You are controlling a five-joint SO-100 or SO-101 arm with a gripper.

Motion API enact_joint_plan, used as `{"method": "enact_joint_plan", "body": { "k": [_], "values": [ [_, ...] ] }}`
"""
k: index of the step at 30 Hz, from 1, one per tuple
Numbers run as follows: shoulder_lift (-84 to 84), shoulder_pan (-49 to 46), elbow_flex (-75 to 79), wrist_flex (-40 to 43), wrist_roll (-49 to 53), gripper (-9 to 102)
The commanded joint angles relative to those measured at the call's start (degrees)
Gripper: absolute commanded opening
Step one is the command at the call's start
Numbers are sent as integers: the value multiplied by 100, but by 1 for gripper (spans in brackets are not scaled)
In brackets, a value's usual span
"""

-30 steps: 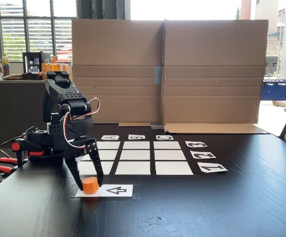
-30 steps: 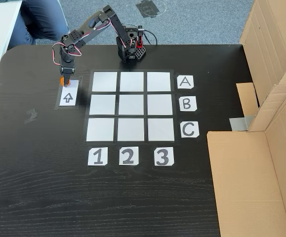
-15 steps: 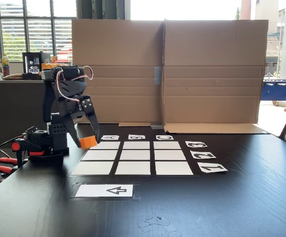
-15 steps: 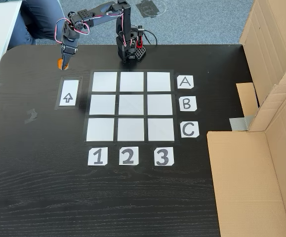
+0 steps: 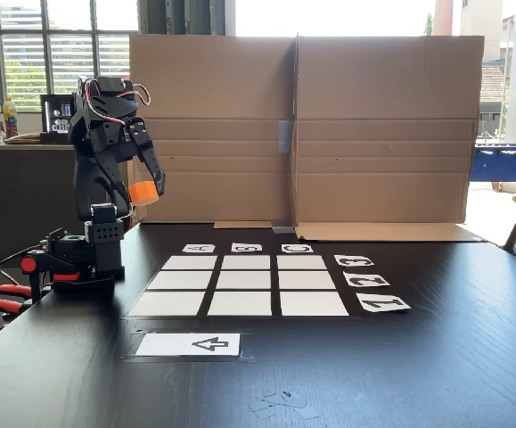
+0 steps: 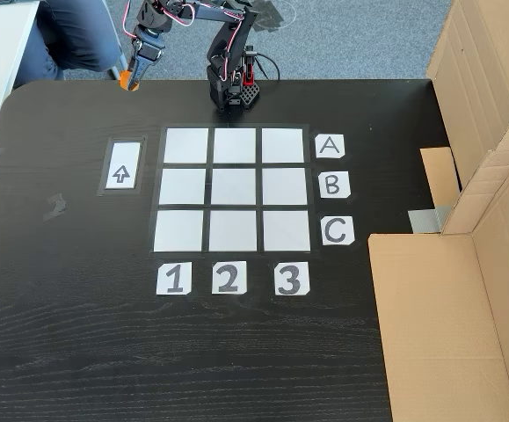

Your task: Pick up the round, orange token and place it in the grid on square A1.

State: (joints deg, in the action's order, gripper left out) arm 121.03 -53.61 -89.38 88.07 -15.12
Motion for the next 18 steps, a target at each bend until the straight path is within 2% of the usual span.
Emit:
{"method": "enact_joint_plan", "body": {
  "k": [1,18],
  "values": [
    [589,123,-316,44,62,11],
    [2329,1204,-3305,-44,149,11]
  ]
}}
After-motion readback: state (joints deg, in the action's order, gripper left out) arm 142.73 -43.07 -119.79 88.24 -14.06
